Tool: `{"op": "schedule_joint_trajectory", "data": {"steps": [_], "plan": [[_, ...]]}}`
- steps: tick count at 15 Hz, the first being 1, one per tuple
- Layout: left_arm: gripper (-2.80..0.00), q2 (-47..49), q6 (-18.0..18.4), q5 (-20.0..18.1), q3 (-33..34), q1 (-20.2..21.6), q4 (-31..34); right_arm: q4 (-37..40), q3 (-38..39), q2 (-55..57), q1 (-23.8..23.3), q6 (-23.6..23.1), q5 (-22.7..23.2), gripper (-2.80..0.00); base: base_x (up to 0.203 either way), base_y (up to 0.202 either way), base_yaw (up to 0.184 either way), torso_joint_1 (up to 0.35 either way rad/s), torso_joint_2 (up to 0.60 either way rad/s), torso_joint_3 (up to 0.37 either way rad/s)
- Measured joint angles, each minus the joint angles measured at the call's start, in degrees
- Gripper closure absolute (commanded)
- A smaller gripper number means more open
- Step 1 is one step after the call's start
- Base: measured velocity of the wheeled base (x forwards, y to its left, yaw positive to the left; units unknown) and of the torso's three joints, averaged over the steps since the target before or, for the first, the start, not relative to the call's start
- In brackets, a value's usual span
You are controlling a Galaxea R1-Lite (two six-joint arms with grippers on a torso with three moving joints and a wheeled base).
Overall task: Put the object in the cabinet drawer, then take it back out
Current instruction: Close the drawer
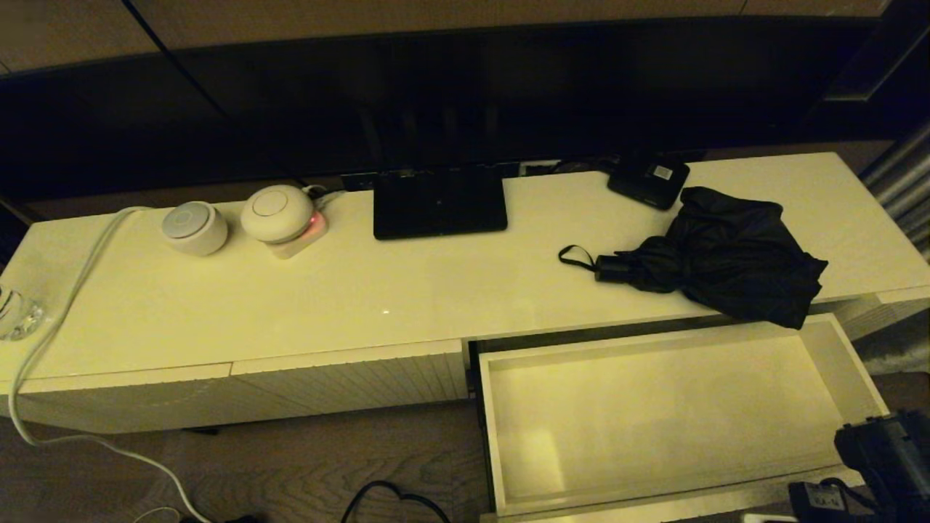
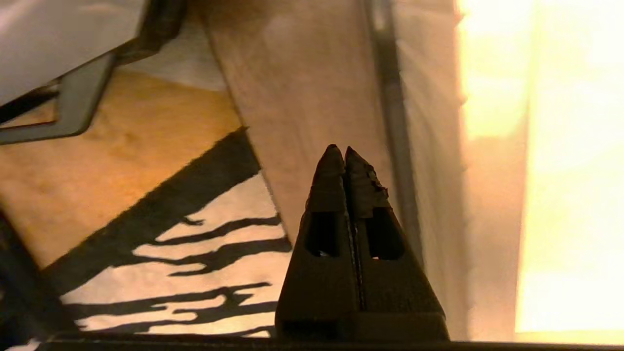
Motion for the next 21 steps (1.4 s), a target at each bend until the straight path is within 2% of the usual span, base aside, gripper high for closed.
{"op": "schedule_joint_trajectory", "data": {"steps": [4,9,13,21], "plan": [[0.0,0.0,0.0,-0.01,0.0,0.0,0.0,-5.53,-1.13,3.17,0.11,0.02,-2.22,0.0,0.0,0.0,0.0,0.0,0.0,0.0],[0.0,0.0,-0.02,-0.01,0.0,0.0,0.0,-5.83,-7.32,4.64,1.26,0.35,-6.51,0.0,0.0,0.0,0.0,0.0,0.0,0.0],[0.0,0.0,-0.02,-0.01,0.0,0.0,0.0,-6.18,-11.05,6.38,2.17,3.25,-7.27,0.0,0.0,0.0,0.0,0.0,0.0,0.0],[0.0,0.0,0.0,0.0,0.0,0.0,0.0,-7.04,-17.61,7.97,2.11,4.68,-8.31,0.0,0.0,0.0,0.0,0.0,0.0,0.0]]}}
